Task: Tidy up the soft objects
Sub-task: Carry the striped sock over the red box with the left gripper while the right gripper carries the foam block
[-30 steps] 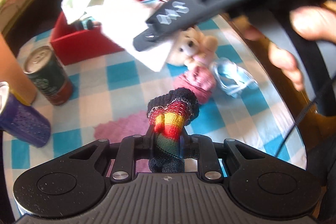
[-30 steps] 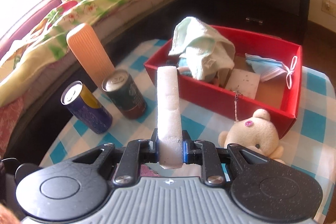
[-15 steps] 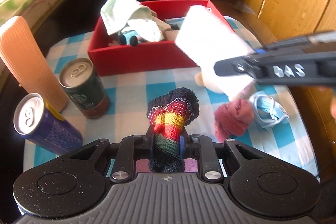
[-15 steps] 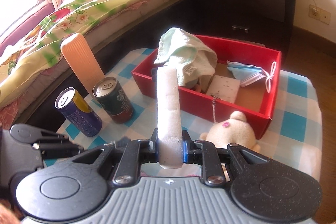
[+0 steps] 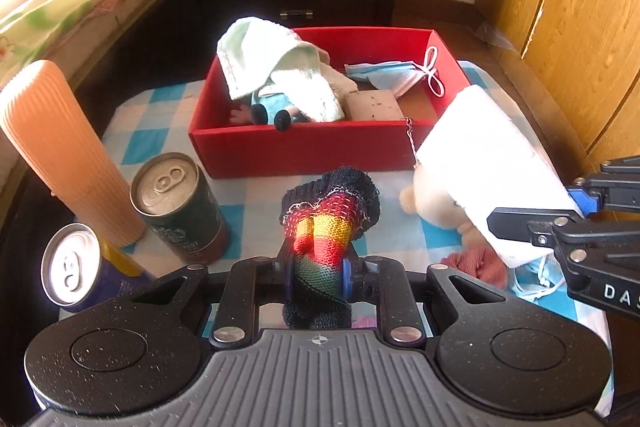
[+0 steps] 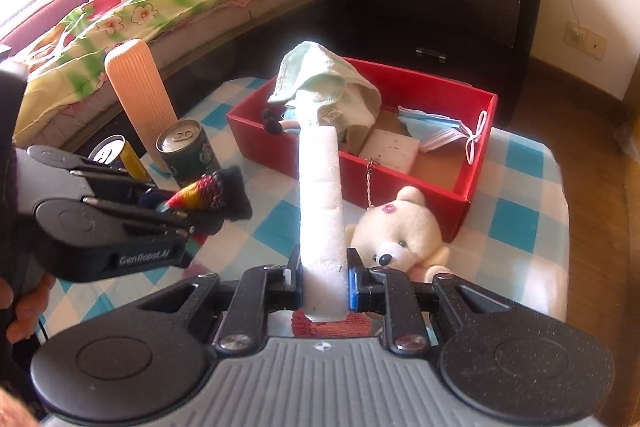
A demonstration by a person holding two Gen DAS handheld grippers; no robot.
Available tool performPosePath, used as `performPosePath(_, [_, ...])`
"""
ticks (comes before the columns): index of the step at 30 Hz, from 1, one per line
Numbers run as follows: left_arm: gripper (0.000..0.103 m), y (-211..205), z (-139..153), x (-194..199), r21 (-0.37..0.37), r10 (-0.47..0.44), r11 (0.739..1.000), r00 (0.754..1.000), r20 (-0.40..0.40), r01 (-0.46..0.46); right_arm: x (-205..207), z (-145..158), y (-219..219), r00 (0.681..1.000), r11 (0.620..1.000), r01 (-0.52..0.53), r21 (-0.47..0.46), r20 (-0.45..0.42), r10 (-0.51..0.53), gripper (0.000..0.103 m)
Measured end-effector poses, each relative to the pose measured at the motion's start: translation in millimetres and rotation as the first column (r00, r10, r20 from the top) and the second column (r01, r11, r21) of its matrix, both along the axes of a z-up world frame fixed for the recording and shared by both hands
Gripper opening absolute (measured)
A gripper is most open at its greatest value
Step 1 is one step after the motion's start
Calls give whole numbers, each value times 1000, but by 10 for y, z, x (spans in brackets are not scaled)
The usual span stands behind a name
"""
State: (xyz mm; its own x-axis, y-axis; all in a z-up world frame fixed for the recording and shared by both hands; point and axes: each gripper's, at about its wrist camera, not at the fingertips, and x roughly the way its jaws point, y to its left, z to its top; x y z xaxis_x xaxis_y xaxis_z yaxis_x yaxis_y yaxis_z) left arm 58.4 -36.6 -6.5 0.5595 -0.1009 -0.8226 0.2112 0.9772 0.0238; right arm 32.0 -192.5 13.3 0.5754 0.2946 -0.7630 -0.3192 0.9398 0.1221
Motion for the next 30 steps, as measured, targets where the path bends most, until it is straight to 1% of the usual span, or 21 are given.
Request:
performPosePath(3, [20,-3,10,24,12,7,1000,1000,8,-7,-30,9,-9,1000,1000,12,-4,-2,-12,0])
performPosePath(8, [20,-8,101,88,-16,11,1000,1000,21,-11,-121,55,-30,999,998,44,-49,-4,-44,0])
performPosePath(10, [20,-20,147,112,-20,14,1000,999,33,-14,-148,114,-41,999,997,49,-65,16,-48,0])
performPosePath(13, [20,-48,204,160,-26,18,1000,999,48,-17,-152,181,-90,998,997,63,-42,33,-61,0])
performPosePath(15, [20,-65,241,178,-28,21,999,998,57,-19,-158,260,-65,996,997,58,-58,65,-54,0])
performPosePath(18, [20,-106,297,180,-18,19,1000,997,78,-18,-159,359,-55,993,996,62,-57,104,-55,0])
performPosePath(27, [21,-198,426,178,3,6,1000,992,126,-6,-159,478,-47,983,994,91,-59,167,-80,0])
performPosePath(30, [21,-204,483,199,-6,10,1000,989,145,-9,-134,537,-26,977,993,100,-59,193,-87,0])
